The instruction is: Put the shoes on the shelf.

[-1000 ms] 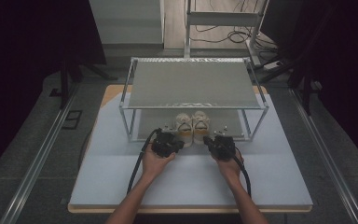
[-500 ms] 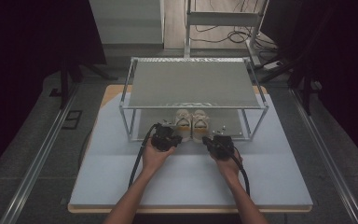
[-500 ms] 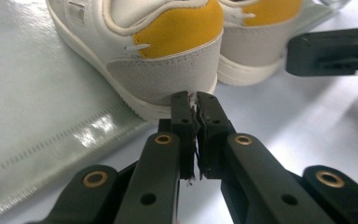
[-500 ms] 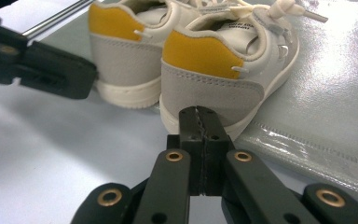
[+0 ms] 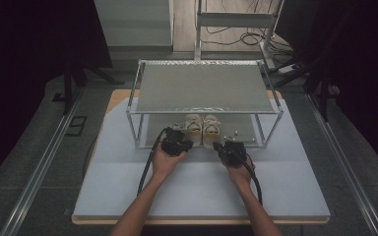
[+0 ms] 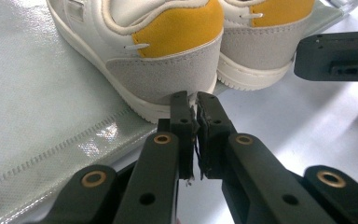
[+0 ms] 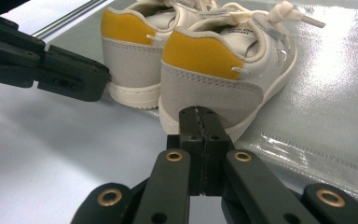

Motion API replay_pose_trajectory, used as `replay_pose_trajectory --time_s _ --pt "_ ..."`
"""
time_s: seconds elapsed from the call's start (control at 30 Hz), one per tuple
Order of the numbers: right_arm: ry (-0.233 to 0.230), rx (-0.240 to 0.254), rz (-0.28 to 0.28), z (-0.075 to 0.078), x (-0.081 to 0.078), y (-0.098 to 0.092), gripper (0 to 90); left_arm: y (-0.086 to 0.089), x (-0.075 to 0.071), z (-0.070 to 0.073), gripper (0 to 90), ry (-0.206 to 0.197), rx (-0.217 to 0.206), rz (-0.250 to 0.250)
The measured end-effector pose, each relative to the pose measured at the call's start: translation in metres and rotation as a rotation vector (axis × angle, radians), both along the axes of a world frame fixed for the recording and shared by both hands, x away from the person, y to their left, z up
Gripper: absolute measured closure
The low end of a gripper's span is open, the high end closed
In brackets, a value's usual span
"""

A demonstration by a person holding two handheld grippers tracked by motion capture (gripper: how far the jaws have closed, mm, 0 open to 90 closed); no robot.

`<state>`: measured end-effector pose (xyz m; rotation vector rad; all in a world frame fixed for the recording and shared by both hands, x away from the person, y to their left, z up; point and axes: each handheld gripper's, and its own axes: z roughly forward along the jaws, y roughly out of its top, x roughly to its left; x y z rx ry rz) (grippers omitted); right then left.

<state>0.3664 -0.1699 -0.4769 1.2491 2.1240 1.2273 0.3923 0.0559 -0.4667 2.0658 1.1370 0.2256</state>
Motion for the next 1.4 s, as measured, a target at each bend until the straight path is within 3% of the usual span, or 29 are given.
replay_pose_trajectory --time_s 0.4,0.77,0.87,1.07,1.1,1.27,1.3,1.4 --pt "0.014 -0.044 -0.022 -0.001 0.012 0.005 89.8 -0.002 0.001 -0.001 85.5 0.012 0.002 -0.007" --pt "0.033 -0.026 -0.062 -0.009 0.028 0.004 89.8 -0.003 0.003 -0.001 85.8 0.010 0.006 -0.008" --pt "0.032 -0.034 -0.063 -0.009 0.028 0.005 89.8 -0.004 0.007 -0.002 85.6 -0.007 0.031 -0.014" --pt "0.039 -0.036 -0.057 -0.009 0.028 0.004 89.8 -0.007 0.014 -0.004 84.9 -0.005 0.036 -0.002" --pt "0.038 -0.037 -0.055 -0.009 0.028 0.004 89.8 -0.009 0.015 -0.006 84.9 0.018 0.014 0.035" --pt "0.043 -0.039 -0.051 -0.010 0.028 0.004 89.8 -0.009 0.019 -0.006 84.5 0.014 0.034 0.034" --pt "0.040 -0.037 -0.050 -0.011 0.029 0.004 89.8 -0.008 0.023 -0.005 84.4 -0.002 0.054 0.012" --pt "0.041 -0.038 -0.050 -0.011 0.029 0.004 89.8 -0.009 0.024 -0.006 83.8 0.004 0.055 0.010"
